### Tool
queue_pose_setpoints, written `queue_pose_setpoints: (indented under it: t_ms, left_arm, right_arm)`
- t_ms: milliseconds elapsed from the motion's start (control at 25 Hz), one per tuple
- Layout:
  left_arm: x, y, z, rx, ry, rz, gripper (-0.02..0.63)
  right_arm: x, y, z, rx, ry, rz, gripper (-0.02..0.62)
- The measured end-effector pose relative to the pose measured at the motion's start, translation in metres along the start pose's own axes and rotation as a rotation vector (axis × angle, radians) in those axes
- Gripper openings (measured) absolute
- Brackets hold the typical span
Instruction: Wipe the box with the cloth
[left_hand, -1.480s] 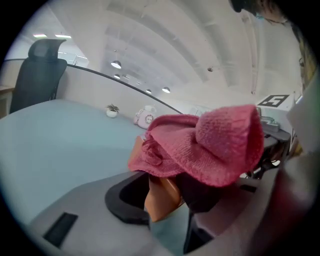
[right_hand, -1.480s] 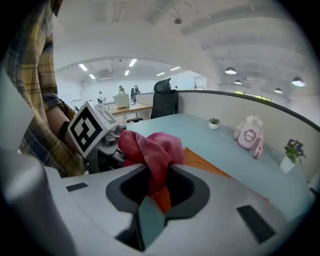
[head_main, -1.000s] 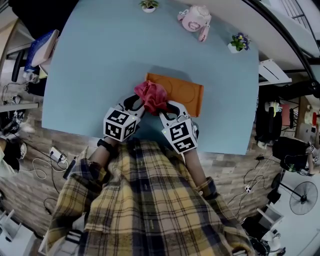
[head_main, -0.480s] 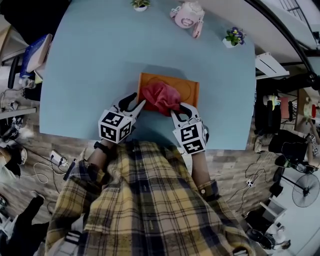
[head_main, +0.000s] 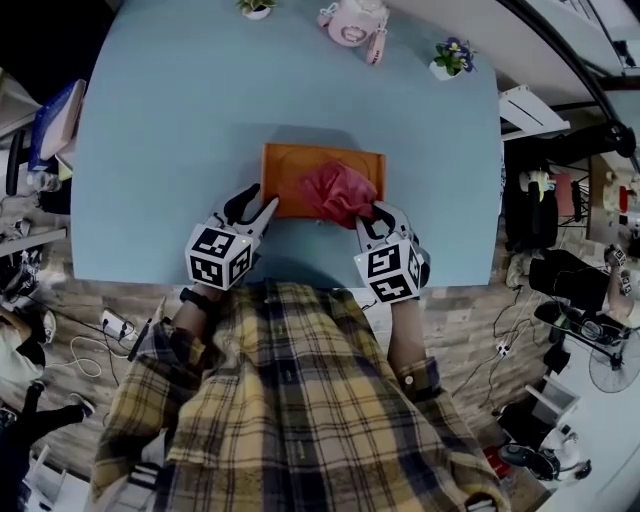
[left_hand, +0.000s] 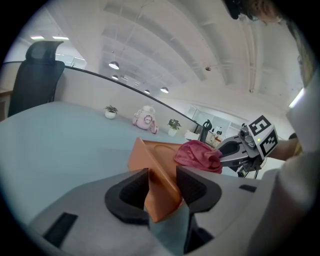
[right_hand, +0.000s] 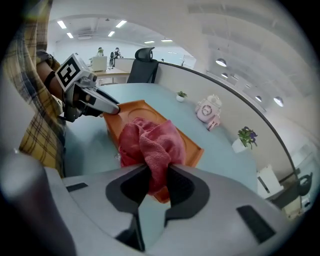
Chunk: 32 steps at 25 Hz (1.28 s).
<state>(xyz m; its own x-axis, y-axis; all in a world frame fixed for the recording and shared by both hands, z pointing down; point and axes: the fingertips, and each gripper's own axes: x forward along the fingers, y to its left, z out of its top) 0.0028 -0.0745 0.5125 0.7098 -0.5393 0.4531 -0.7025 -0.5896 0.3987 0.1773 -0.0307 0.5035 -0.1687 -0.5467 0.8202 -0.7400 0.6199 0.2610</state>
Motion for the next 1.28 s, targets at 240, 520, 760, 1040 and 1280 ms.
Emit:
queue_pose_setpoints:
  t_ms: [240, 520, 760, 1040, 1280]
  left_arm:
    - [0.001, 0.000, 0.001, 0.000, 0.002, -0.003, 0.172]
    - [0.002, -0.001, 0.000, 0.029, 0.003, -0.003, 0.172]
    - [0.002, -0.001, 0.002, 0.037, 0.007, 0.006, 0.170]
    - [0.003, -0.003, 0.004, 0.151, 0.069, 0.039, 0.170]
    - [-0.011, -0.007, 0.023, 0.228, 0.031, 0.085, 0.163]
  right_arm:
    - [-0.006, -0.013, -0.015, 0.028, 0.027, -0.050, 0.087]
    - [-0.018, -0.013, -0.021, 0.019, 0.062, -0.089, 0.087]
    - [-0.037, -0.029, -0.037, 0.086, 0.080, -0.155, 0.087]
    - [-0.068, -0.049, -0.014, 0.255, -0.117, -0.173, 0.087]
    - [-0.097, -0.058, 0.030, 0.319, -0.323, -0.138, 0.087]
